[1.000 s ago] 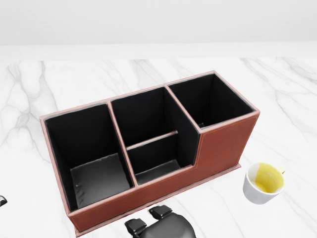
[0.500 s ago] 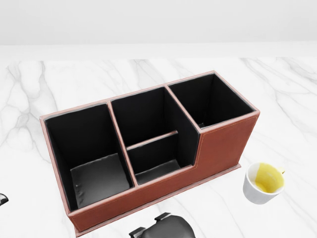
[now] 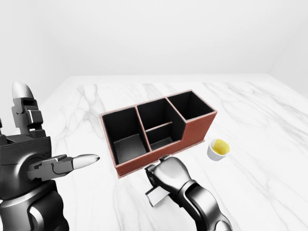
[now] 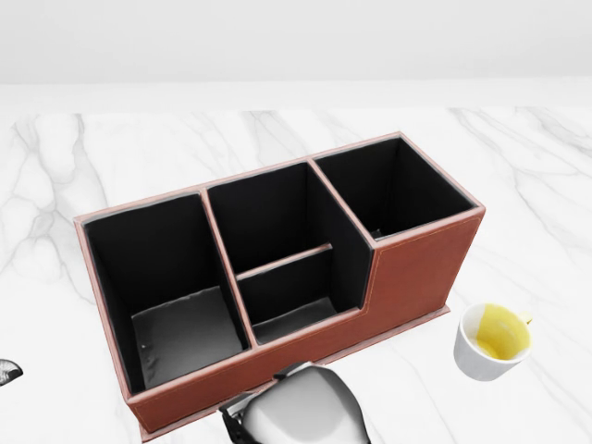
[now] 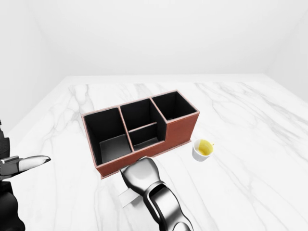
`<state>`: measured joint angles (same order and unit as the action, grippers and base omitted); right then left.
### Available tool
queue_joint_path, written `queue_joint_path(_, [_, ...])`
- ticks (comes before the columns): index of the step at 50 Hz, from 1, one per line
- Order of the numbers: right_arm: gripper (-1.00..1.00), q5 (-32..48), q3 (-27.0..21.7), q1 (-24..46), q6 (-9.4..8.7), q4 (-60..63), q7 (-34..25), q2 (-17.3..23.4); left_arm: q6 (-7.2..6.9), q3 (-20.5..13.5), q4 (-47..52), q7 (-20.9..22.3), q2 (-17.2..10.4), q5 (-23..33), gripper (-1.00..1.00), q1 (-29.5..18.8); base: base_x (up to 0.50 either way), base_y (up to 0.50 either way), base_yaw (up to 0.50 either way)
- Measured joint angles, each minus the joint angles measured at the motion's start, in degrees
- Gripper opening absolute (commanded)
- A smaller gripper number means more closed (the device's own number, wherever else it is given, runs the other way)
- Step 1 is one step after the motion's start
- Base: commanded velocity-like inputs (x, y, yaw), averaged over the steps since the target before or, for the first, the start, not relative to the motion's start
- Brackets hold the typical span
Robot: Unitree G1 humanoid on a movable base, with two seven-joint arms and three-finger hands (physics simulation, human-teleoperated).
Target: Pick up the book and place it in the front compartment of the caddy.
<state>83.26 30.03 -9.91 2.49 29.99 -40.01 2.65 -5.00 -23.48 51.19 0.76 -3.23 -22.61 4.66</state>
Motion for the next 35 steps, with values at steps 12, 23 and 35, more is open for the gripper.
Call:
queue_joint_path(12, [-1.0, 1.85, 1.61, 1.63, -1.25, 9.56, 0.0, -2.05, 0.0, 0.62, -0.3, 0.07, 0.2, 0.57, 1.0, 0.15, 0.0, 0.0, 0.0])
queue_joint_path(23, [-1.0, 3.02, 1.38, 4.66, -1.62, 15.27, 0.0, -5.03, 0.0, 0.91, -0.4, 0.13, 0.34, 0.9, 1.0, 0.26, 0.0, 0.0, 0.0])
queue_joint_path(35, [-1.0, 4.36, 0.37, 9.33, -1.08, 18.48, -0.01, -9.2, 0.0, 0.98, -0.44, 0.16, 0.39, 0.99, 1.0, 0.31, 0.0, 0.0, 0.0])
